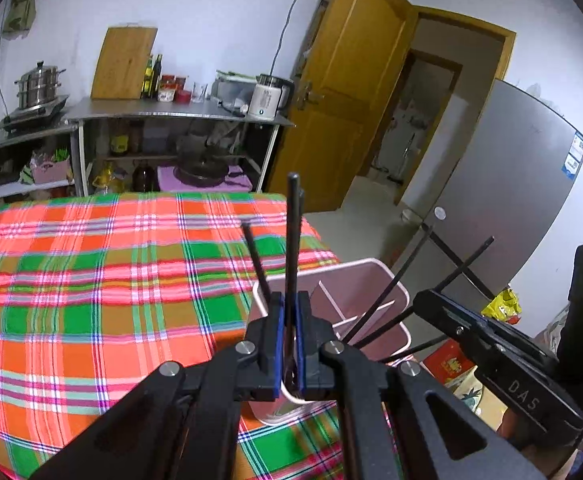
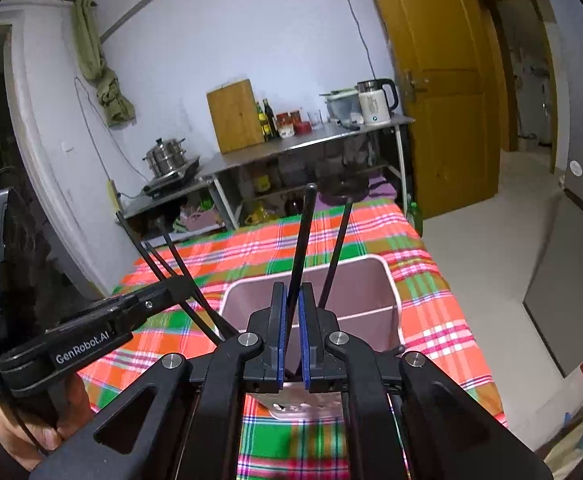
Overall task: Organize utensils
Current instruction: 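Open the left tool over the pink holder while the right tool releases its chopstick, then move both tools back down to the remaining chopsticks on the sheet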
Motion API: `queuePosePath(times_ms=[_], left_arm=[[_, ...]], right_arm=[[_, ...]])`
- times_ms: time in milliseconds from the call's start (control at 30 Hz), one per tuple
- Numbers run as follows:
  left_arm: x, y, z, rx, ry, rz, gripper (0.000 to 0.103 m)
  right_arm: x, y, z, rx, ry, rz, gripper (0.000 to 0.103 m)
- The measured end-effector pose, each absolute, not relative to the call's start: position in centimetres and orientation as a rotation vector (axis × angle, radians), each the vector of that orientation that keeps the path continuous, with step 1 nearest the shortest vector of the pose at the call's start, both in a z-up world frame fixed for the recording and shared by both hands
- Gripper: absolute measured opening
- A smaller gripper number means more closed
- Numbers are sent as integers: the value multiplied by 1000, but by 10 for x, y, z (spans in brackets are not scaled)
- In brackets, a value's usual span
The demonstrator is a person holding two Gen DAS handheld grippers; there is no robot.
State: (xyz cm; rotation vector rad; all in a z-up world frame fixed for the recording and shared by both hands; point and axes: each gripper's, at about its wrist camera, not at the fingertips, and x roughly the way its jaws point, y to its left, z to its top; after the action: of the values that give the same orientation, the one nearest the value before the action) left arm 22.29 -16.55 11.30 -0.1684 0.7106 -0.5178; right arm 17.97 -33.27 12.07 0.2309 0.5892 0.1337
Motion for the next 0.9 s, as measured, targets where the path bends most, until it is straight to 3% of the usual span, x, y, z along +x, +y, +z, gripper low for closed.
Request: queuePosePath(times_ms=[233,400,900], left_arm=[[221,-164,101,-170,731,-522,6],[214,-157,111,-174,695,-535,21],[177,-107,131,-188,623,-497,23]], right_arm=[[184,-333,108,225,632,129,6],[179,-333,113,214,617,126,10],[137,-324,139,222,530,140,11]])
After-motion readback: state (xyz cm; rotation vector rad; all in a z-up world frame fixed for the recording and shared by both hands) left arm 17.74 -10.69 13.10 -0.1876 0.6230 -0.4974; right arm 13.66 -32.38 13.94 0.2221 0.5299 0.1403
